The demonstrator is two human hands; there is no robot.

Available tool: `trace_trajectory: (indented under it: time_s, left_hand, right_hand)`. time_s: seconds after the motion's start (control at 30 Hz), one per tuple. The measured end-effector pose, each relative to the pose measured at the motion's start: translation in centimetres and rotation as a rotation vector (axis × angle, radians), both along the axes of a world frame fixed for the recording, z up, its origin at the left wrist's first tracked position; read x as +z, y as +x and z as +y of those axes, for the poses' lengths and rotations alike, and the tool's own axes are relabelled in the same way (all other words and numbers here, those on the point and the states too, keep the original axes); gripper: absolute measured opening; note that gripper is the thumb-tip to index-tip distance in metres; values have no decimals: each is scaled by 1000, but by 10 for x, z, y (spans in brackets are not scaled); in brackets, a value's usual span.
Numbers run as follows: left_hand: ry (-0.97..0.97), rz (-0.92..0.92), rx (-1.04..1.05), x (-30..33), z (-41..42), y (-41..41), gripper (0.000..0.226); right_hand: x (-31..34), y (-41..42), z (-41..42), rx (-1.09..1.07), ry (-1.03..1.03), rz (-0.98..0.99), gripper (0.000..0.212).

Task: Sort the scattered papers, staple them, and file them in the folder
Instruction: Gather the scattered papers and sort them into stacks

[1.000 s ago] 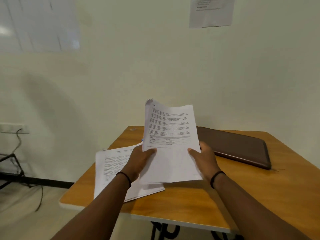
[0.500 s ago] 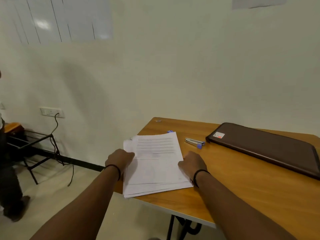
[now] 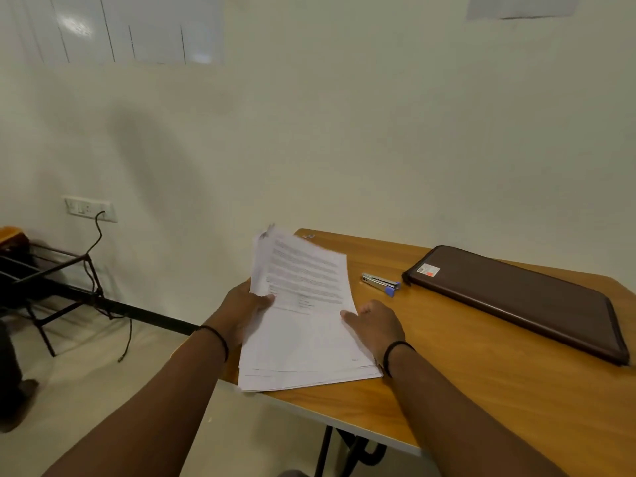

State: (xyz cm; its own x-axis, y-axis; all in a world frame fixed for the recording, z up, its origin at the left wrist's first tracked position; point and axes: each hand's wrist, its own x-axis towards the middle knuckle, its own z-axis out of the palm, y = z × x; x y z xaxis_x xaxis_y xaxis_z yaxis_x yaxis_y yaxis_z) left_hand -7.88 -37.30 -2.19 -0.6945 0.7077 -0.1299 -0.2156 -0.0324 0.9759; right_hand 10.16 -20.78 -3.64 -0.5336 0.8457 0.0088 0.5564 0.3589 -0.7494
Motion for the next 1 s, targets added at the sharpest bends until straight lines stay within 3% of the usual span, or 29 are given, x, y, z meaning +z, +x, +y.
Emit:
trace_trajectory:
  time_s: [0.1,0.17,0.2,0.33,0.53,0.77,0.9,1.0]
  left_hand:
    - [220,49,-187,17,-8,15,42]
    - [288,119,-253,34,-9,26,45]
    - [298,160,-266,43,-8,32,46]
    - [277,312,-270,91,2,54,42]
    - [320,384,-248,116,33,79,45]
    - [175,267,-205,38,57,117,65]
    - [178,297,-115,43,64,112,28]
    - [119,339,-100,43,63,104,15]
  right_hand:
    - [12,2,0,22,-259,369,39]
    - [23,9,5,78,-394,598,74]
    - [30,14,6,145,-435,699,80]
    - [72,35,9,295,-429,937,48]
    - [114,75,9,193,-220,980,28]
    - [47,112,5,77,-351,899,29]
    - [54,106,9,117,-320,877,22]
    - [54,105,13,176,-400,855,26]
